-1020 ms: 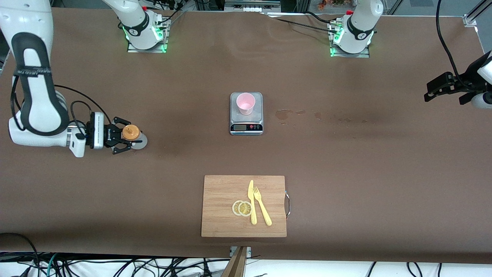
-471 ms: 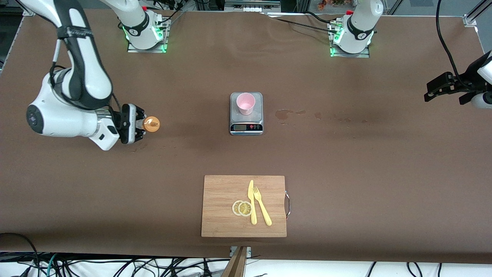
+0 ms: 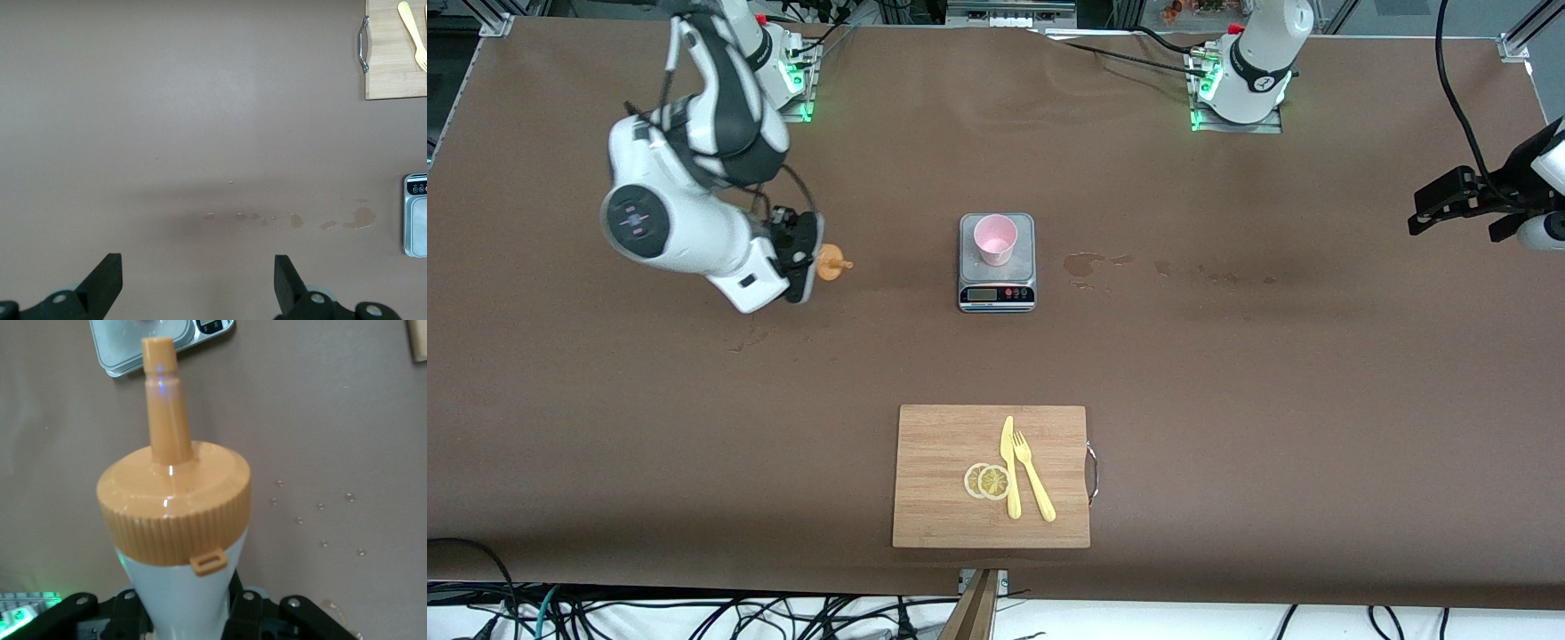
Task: Add sauce to pink cup with both arms
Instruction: 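Carry the sauce bottle with the right gripper over the pink cup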
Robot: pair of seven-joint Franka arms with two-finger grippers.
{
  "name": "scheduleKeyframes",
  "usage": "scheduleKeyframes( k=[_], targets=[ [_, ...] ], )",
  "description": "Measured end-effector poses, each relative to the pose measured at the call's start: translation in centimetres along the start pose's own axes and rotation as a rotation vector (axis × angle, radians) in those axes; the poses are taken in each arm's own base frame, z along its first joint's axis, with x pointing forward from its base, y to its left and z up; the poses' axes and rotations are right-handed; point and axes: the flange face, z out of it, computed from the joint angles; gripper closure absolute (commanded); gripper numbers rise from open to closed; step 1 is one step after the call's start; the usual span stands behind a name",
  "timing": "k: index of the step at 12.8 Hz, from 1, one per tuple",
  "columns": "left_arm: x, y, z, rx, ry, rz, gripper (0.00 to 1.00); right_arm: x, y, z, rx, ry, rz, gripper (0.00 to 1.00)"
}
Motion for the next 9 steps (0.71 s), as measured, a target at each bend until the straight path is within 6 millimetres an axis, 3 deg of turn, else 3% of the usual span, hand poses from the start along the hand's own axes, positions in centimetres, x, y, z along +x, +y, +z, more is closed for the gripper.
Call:
scheduleKeyframes(
  k=[4, 9],
  targets=[
    [0.0, 0.0, 0.0, 0.000, 0.000, 0.000, 0.00, 6.2, -5.5, 1.4, -0.067, -0.137, 0.066, 0.88],
    [0.0, 0.0, 0.0, 0.000, 0.000, 0.000, 0.00, 10.4, -9.9, 1.8, -0.108, -0.254, 0.119, 0.87]
  ],
)
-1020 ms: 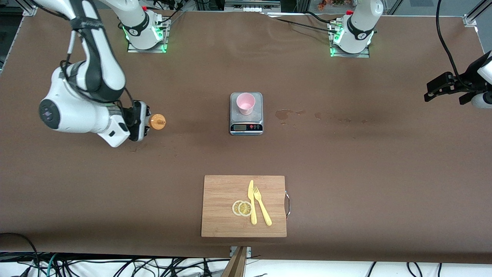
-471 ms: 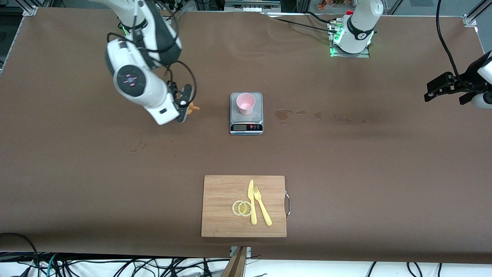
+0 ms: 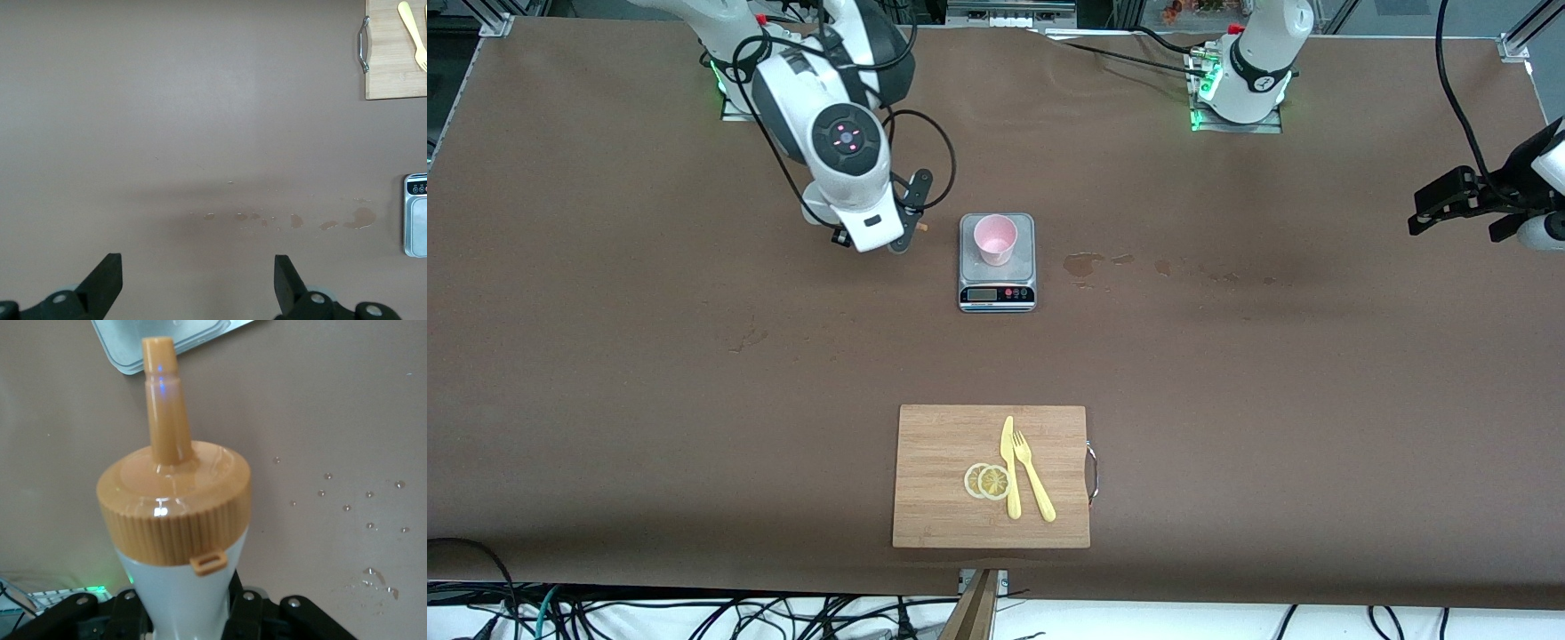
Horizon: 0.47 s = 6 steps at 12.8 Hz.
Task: Add sauce to pink cup with both arms
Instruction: 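Carry the sauce bottle with the right gripper over the pink cup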
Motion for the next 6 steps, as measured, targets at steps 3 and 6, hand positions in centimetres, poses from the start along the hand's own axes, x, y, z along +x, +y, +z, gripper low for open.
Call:
scheduleKeyframes(
  k=[3, 6],
  targets=[
    [0.0, 0.0, 0.0, 0.000, 0.000, 0.000, 0.00, 2.0, -1.4, -0.3, -0.011, -0.080, 0.023, 0.87],
    [0.0, 0.0, 0.0, 0.000, 0.000, 0.000, 0.00, 3.8, -2.0, 0.2, -0.011, -0.155, 0.037, 0.87]
  ],
)
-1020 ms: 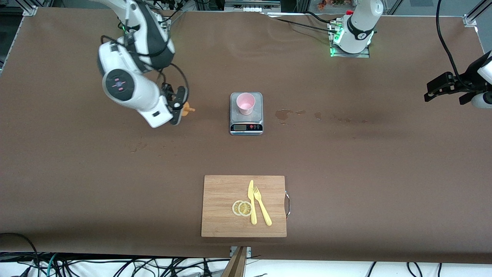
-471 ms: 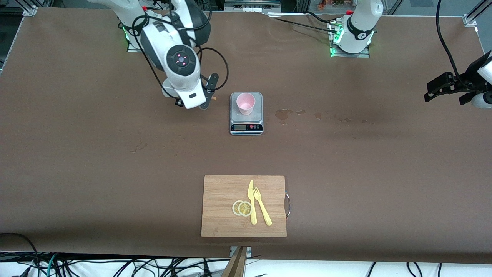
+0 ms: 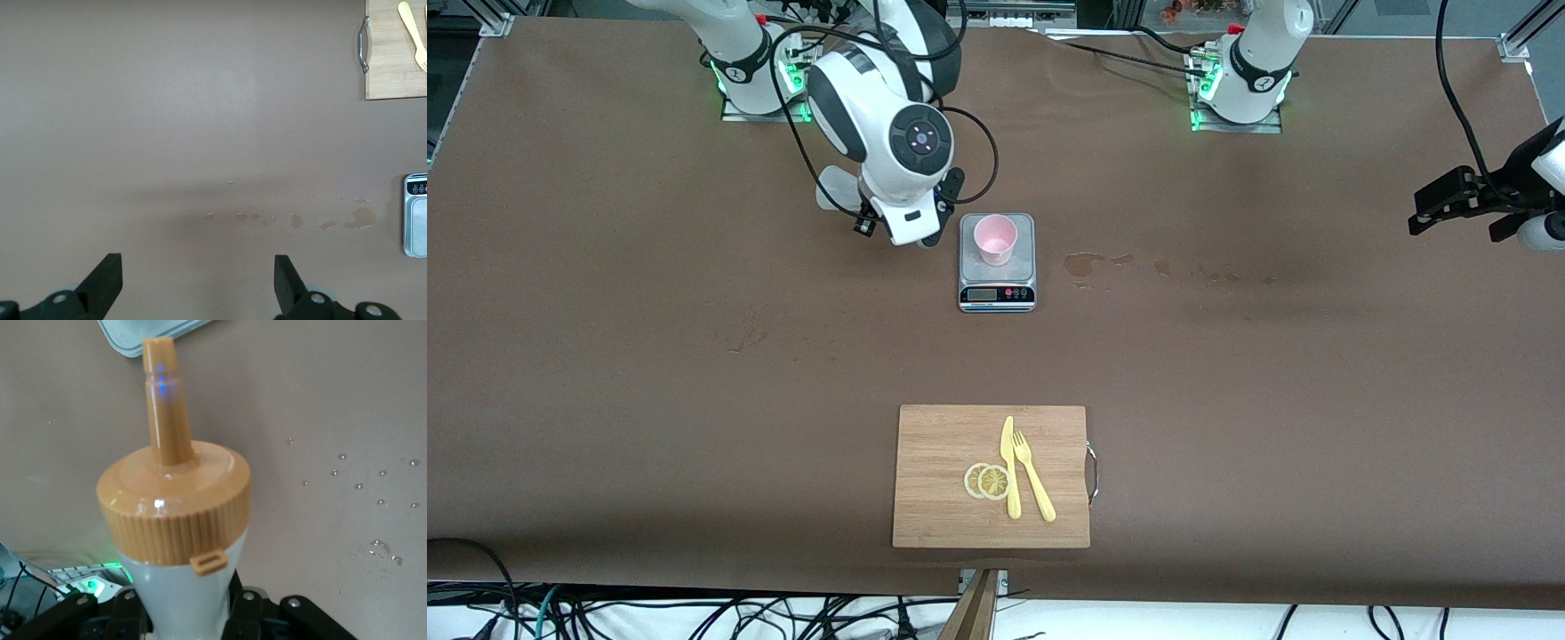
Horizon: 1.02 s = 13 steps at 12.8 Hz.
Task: Add sauce to pink cup with both arms
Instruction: 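Carry the sauce bottle with the right gripper over the pink cup, then tilt the bottle nozzle into the pink cup with the right gripper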
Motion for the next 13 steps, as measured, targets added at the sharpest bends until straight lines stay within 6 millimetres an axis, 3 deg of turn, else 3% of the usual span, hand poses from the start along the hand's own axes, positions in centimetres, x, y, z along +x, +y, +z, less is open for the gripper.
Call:
scheduleKeyframes(
  k=[7, 13],
  targets=[
    [-0.1, -0.2, -0.2, 0.000, 0.003, -0.003, 0.00, 4.6, -3.3, 1.3, -0.020, -0.090, 0.005, 0.87],
    [-0.1, -0.4, -0.2, 0.000, 0.003, -0.007, 0.00, 6.9, -5.8, 2.1, -0.025, -0.157, 0.000, 0.86]
  ],
)
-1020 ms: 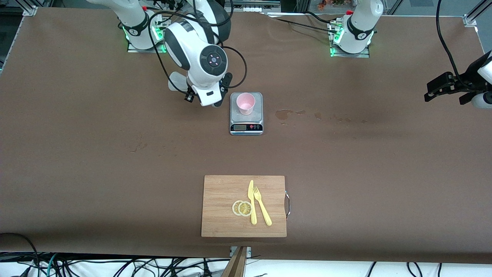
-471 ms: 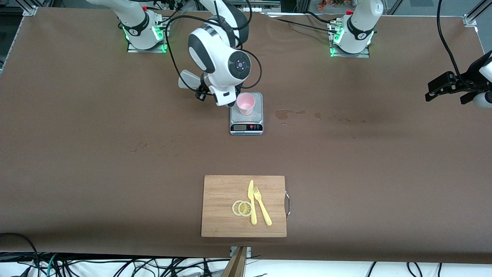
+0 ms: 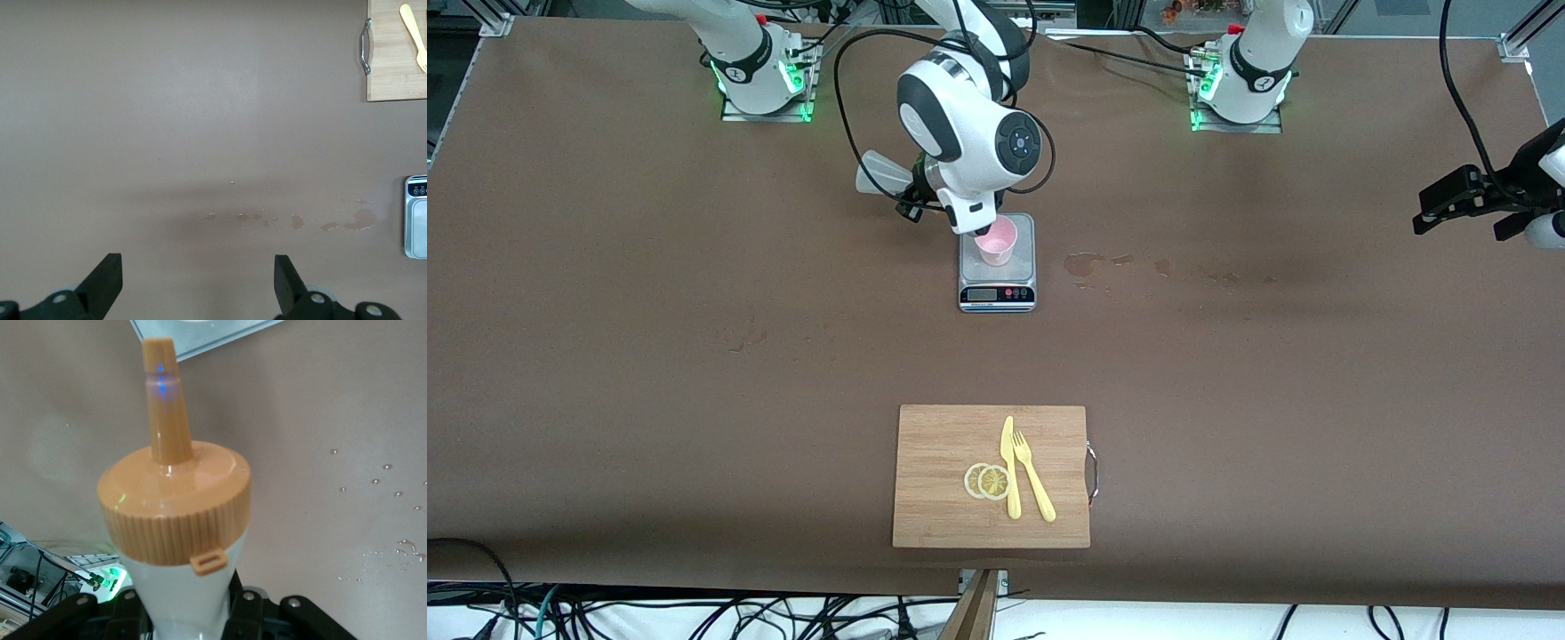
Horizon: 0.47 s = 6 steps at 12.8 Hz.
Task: Add sauce to pink cup with both arms
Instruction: 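Tilt the bottle nozzle into the pink cup with the right gripper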
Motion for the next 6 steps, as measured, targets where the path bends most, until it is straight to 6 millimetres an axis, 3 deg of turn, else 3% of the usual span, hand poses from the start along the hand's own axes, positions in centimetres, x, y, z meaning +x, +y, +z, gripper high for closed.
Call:
scheduleKeyframes(
  k=[6],
  targets=[
    [-0.1, -0.1, -1.5, 0.002, 0.031, -0.001, 0.00, 2.8, -1.1, 1.0, -0.003, -0.051, 0.004, 0.86]
  ],
)
